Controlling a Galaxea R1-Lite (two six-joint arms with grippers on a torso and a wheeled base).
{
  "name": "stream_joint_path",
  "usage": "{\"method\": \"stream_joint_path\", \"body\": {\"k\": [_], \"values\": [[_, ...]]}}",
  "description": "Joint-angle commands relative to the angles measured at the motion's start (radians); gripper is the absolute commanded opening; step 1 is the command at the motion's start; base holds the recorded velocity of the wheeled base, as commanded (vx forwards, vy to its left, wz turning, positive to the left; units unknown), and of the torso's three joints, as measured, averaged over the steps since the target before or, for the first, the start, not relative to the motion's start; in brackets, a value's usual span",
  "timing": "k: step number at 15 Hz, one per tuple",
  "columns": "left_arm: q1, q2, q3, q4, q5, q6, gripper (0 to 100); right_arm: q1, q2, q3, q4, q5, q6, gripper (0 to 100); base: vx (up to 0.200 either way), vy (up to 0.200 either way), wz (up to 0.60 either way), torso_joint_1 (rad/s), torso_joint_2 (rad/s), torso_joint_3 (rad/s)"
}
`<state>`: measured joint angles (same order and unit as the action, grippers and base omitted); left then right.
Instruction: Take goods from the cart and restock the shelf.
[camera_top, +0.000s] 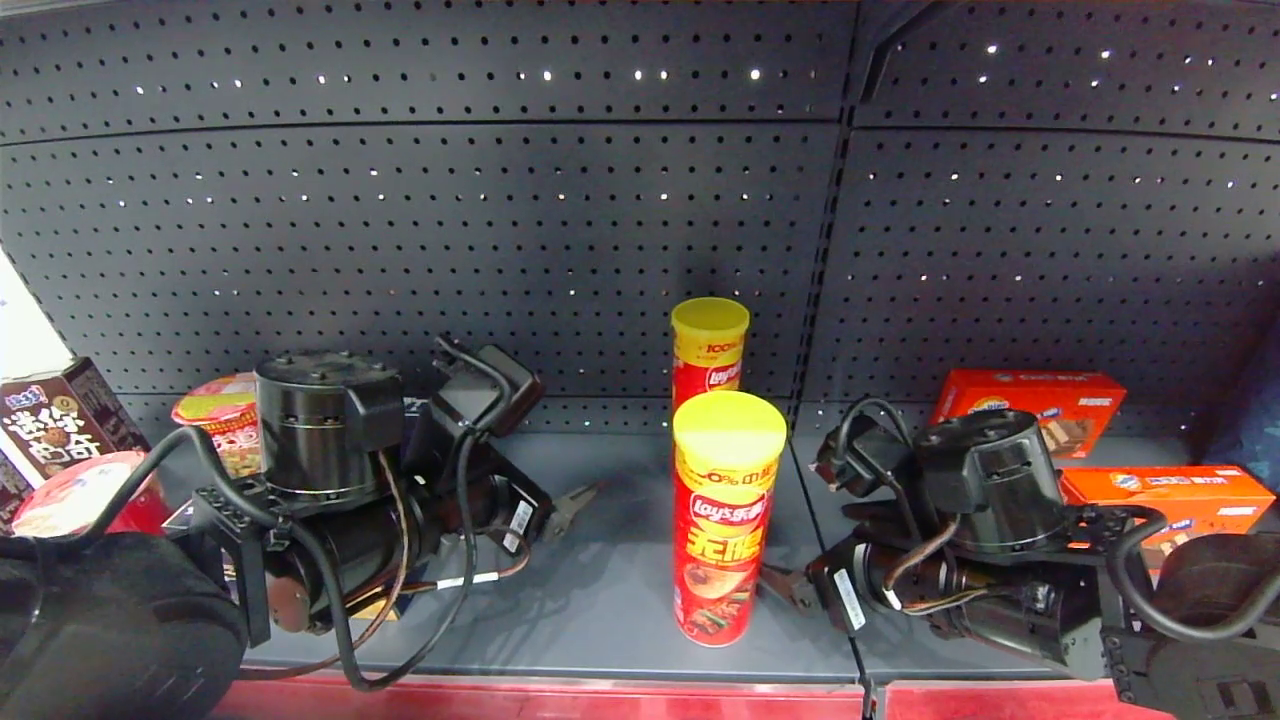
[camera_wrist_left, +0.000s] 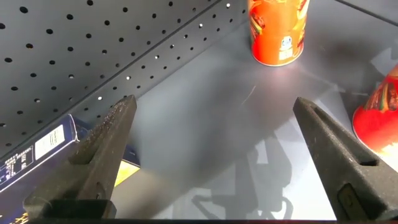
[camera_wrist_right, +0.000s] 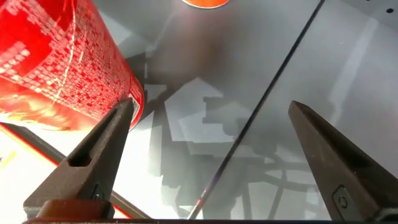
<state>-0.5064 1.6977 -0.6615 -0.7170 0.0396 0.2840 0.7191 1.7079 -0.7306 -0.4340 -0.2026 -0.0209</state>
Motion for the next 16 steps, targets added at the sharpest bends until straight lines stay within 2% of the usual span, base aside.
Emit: {"method": "stream_joint_path", "body": {"k": [1,6,10,11,12,13,16], "values": [[0.000,0.000,0.000,-0.001,0.000,0.000,100,0.003,0.001,0.002,-0.002,0.000,-0.001,100,0.000,0.000,0.00,0.000,0.00,0.000],[0.000,-0.036,0.033,-0.001,0.000,0.000,100,-0.046,-0.082,0.039,0.000,-0.003,-0.001,100,0.000,0.000,0.00,0.000,0.00,0.000],[0.008,-0.185,0.091,0.008,0.000,0.000,100,-0.093,-0.237,0.077,0.000,-0.003,0.001,100,0.000,0.000,0.00,0.000,0.00,0.000],[0.019,-0.245,0.118,0.007,0.000,-0.022,100,-0.127,-0.307,0.099,0.000,-0.003,-0.001,100,0.000,0.000,0.00,0.000,0.00,0.000],[0.029,-0.294,0.135,0.005,0.003,-0.059,100,-0.149,-0.361,0.116,0.000,-0.003,-0.001,100,0.000,0.000,0.00,0.000,0.00,0.000],[0.037,-0.326,0.145,0.005,0.005,-0.074,100,-0.167,-0.398,0.125,0.000,-0.003,-0.001,100,0.000,0.000,0.00,0.000,0.00,0.000],[0.157,-0.477,0.194,0.010,-0.001,-0.085,100,-0.277,-0.560,0.175,0.011,-0.012,-0.010,100,0.000,0.000,0.00,0.000,0.00,0.000]]}}
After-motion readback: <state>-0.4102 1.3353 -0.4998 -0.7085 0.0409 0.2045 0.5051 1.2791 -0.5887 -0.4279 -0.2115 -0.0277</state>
